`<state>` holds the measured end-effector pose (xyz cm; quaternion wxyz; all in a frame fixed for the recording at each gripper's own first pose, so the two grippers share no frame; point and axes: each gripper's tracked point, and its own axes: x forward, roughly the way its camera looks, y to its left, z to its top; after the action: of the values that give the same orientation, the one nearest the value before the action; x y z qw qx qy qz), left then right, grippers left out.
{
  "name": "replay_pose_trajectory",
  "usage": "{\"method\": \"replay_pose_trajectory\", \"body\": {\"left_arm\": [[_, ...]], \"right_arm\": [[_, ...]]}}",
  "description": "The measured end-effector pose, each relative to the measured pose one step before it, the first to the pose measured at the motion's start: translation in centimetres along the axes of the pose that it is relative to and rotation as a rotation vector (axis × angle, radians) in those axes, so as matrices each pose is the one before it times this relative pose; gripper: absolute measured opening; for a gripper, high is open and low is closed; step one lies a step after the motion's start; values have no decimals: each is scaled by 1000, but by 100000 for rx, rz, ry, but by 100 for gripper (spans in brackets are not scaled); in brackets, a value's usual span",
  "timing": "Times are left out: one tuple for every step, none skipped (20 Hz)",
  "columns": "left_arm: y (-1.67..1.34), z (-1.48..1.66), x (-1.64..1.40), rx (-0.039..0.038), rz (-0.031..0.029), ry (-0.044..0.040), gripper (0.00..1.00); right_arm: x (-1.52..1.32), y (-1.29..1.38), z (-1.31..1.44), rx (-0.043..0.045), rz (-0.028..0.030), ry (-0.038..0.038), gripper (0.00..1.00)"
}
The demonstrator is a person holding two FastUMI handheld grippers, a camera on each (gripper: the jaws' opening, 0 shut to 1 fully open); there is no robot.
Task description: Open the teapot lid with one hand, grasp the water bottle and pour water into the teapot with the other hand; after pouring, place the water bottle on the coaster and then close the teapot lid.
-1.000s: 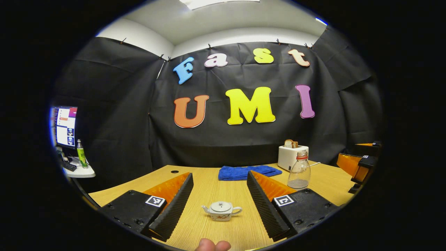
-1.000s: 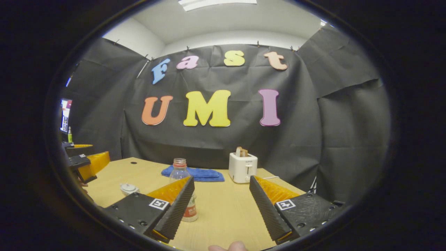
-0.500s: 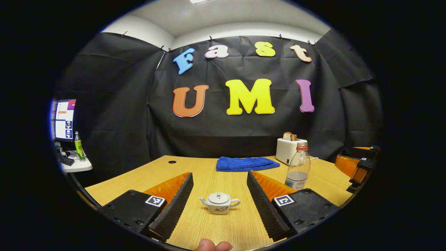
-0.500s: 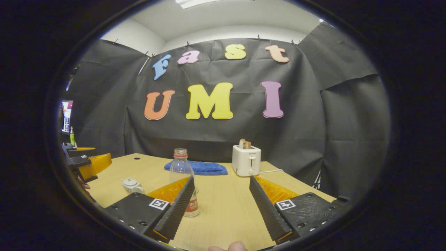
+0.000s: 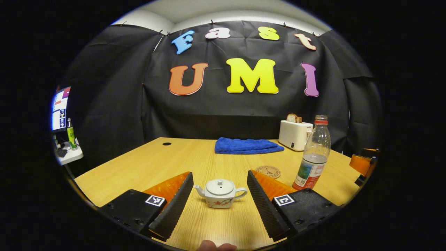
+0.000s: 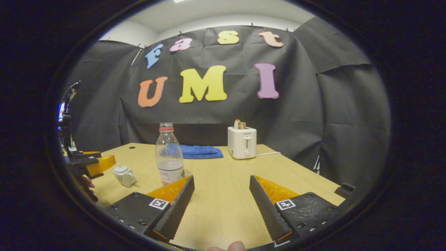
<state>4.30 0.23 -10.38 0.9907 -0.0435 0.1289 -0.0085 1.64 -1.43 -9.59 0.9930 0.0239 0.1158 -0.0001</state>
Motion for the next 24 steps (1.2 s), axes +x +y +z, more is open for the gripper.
{"method": "replay_pose_trajectory", "body": {"left_arm": [[-42,-454,652,-770,-356,1865,98],[144,-447,682,-305,203,1694,98],[166,-215,437,-3,891,1415,98],[103,-372,526,103,756,1906,97],[54,-299,613,351,598,1355,96],[282,-86,346,799,1252,1004,93],[321,-23,415,1183,1044,379,91],[181,-54,348,1255,725,643,85],[149,-143,272,1331,427,780,82],[-106,-44,226,1186,113,821,74],[-161,-11,12,894,-438,171,71],[-54,136,72,1110,-618,-340,65],[-181,-70,24,341,-341,539,63],[-266,39,-8,170,-537,-149,56],[-266,46,-6,481,-196,64,52],[217,72,274,1049,424,-261,42],[106,60,146,489,470,-207,39],[144,-32,72,-1,374,133,28],[-99,25,182,-545,-1130,96,23],[-227,44,-181,-390,-1275,187,16],[-26,133,-140,-353,-574,-195,13],[-36,1,126,-110,-667,390,7],[64,116,46,-502,-1038,-200,6],[-142,135,-119,-1145,-1237,175,4]], "right_arm": [[59,-461,117,-38,-1211,-300,95],[53,-516,193,-190,-937,-404,97],[23,-356,-16,-314,-893,-500,95],[184,-260,-61,-450,-842,-163,95],[184,-267,-146,-731,-734,237,95],[226,-250,-179,-513,-430,405,97],[67,-138,-95,-190,-216,503,97],[189,-65,-186,108,7,632,95],[198,52,-217,130,20,524,94],[86,-89,-127,-90,-249,315,95],[206,-146,-38,-239,-229,124,97],[56,-117,-69,-246,-329,124,95],[81,-9,-76,-104,52,265,95],[77,87,-104,-179,352,541,97],[74,177,-127,-239,701,329,95],[30,152,0,-257,550,75,95],[-51,145,25,-383,759,-147,95],[-84,156,99,-296,534,-214,95],[10,153,-120,12,518,529,95],[18,430,-62,350,2077,959,97],[40,703,-245,83,2388,829,95],[-25,504,-15,47,2089,566,97],[-87,540,-44,337,2389,125,97],[-75,586,58,437,2127,6,97]]}}
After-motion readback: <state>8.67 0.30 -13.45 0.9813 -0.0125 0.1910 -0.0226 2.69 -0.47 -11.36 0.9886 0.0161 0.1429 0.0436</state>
